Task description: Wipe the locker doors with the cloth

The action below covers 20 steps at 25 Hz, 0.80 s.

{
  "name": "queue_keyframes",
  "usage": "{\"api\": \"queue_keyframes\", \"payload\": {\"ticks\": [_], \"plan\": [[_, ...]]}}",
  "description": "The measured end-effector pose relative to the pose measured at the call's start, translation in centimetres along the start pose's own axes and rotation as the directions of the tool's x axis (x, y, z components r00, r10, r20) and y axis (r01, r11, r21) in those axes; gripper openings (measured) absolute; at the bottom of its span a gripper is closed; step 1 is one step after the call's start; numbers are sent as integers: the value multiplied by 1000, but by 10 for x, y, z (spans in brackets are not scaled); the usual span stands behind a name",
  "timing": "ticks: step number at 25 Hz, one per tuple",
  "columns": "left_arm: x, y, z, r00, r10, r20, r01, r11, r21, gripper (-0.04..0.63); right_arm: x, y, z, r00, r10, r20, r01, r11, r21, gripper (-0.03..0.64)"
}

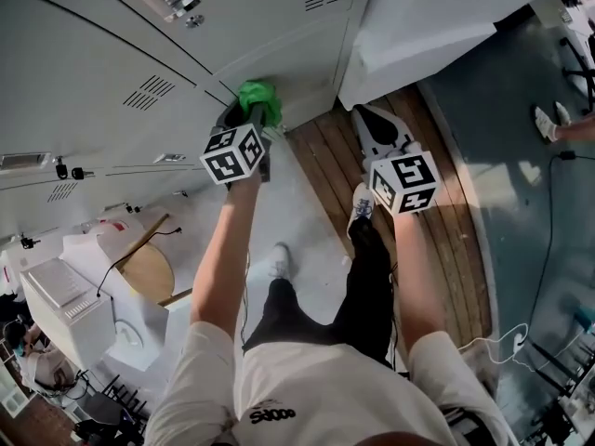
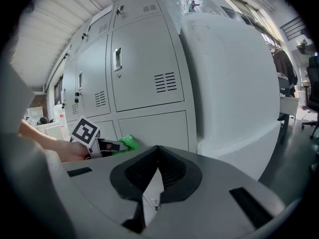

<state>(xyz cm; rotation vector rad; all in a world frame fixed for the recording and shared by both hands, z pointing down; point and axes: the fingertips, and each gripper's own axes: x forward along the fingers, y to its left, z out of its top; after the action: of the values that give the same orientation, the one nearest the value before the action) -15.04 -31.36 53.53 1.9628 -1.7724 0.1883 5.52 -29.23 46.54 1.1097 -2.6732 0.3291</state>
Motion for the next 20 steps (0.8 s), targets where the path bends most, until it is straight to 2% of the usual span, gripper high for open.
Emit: {"api": "queue_keyframes", "payload": {"ticks": [4, 11, 20], "plan": [[32, -26, -6, 1000, -17, -6, 17, 999, -45, 110, 2, -19, -5, 1000, 10, -8, -10, 1000, 10, 9], [91, -79, -16, 997, -73, -24, 71, 995, -71, 110, -3, -58, -11, 1000, -6, -21, 6, 1000, -2, 9], [147, -130, -26, 986, -161, -43, 159, 986, -60, 110, -18, -103, -24, 997, -71, -25, 71, 997, 15, 9]]}}
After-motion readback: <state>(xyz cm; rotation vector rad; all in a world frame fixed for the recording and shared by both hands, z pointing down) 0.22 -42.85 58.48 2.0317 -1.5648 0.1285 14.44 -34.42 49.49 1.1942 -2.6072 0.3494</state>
